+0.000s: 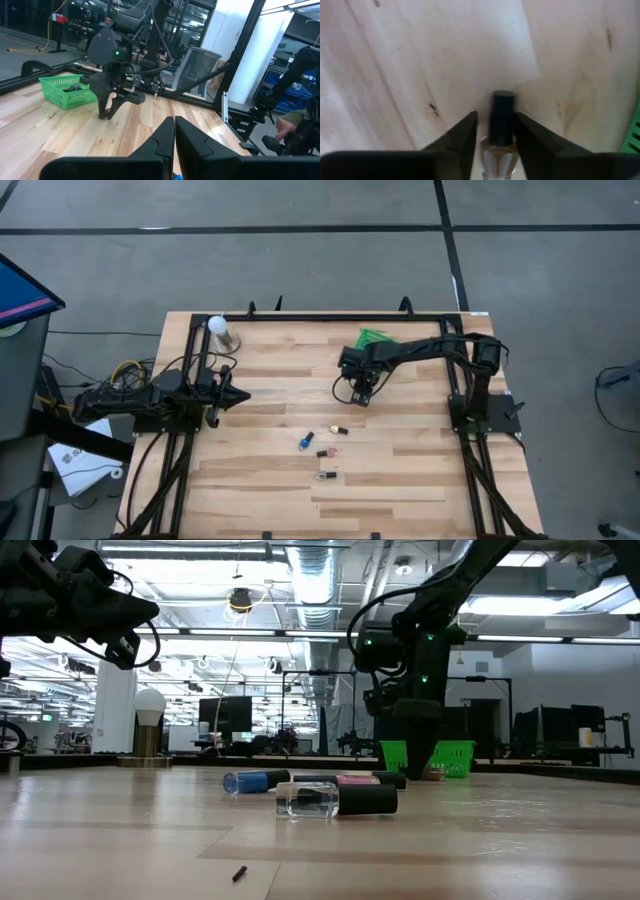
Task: Pick & Place Nail Polish
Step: Put the brown nail polish into the green bin
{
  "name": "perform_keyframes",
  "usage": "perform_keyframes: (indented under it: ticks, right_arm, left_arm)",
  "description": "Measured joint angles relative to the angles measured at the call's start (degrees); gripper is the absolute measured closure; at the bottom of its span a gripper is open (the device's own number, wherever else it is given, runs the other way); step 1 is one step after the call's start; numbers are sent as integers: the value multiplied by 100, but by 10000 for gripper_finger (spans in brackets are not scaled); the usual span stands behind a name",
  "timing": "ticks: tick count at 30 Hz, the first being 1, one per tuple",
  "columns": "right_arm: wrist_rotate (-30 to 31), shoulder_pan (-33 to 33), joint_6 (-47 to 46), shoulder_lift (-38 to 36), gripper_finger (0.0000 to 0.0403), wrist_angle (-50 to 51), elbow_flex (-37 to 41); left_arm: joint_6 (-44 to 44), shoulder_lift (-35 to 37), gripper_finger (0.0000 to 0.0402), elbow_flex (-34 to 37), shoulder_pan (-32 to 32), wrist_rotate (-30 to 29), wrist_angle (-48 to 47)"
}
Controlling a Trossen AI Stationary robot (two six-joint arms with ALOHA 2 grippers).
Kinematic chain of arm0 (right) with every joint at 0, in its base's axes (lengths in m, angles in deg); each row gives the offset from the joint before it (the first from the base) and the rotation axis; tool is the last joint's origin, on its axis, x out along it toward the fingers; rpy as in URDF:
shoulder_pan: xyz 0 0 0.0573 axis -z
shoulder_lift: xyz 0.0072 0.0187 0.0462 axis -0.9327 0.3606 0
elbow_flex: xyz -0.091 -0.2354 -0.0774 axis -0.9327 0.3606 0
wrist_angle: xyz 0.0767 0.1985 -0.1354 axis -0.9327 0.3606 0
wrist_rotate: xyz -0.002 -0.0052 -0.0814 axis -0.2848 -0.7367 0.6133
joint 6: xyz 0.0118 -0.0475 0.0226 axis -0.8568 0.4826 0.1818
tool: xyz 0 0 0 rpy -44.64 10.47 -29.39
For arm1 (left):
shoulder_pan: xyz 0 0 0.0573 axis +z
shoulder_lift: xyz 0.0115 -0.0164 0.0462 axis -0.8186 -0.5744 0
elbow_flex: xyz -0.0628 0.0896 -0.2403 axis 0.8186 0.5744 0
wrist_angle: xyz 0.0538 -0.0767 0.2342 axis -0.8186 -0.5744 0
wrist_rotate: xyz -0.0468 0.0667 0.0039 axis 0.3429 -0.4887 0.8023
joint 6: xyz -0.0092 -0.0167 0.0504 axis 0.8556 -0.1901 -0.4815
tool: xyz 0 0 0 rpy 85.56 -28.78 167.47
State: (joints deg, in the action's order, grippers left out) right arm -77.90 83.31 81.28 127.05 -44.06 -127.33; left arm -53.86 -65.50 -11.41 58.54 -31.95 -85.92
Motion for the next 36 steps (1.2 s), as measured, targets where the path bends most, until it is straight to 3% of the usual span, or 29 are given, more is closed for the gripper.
perform_keyframes:
  ticks: [4, 12, 18, 28, 36]
  right_arm:
    - [-14, 2, -20, -54, 360, -7, 21]
    - [-25, -24, -135, -44, 357, 194, -221]
    - [-113, 19, 143, -475, 357, 272, -786]
    - [-50, 1209, 284, -1475, 357, 388, -1212]
    - [-15, 1981, 516, -1074, 357, 810, -1206]
  left_arm:
    - [0, 0, 393, 0, 0, 0, 2]
    - [-1, 0, 393, 0, 1, 1, 2]
    - [1, 0, 393, 0, 0, 1, 2]
    - [0, 0, 393, 0, 1, 2, 2]
    - [1, 0, 393, 0, 0, 0, 4]
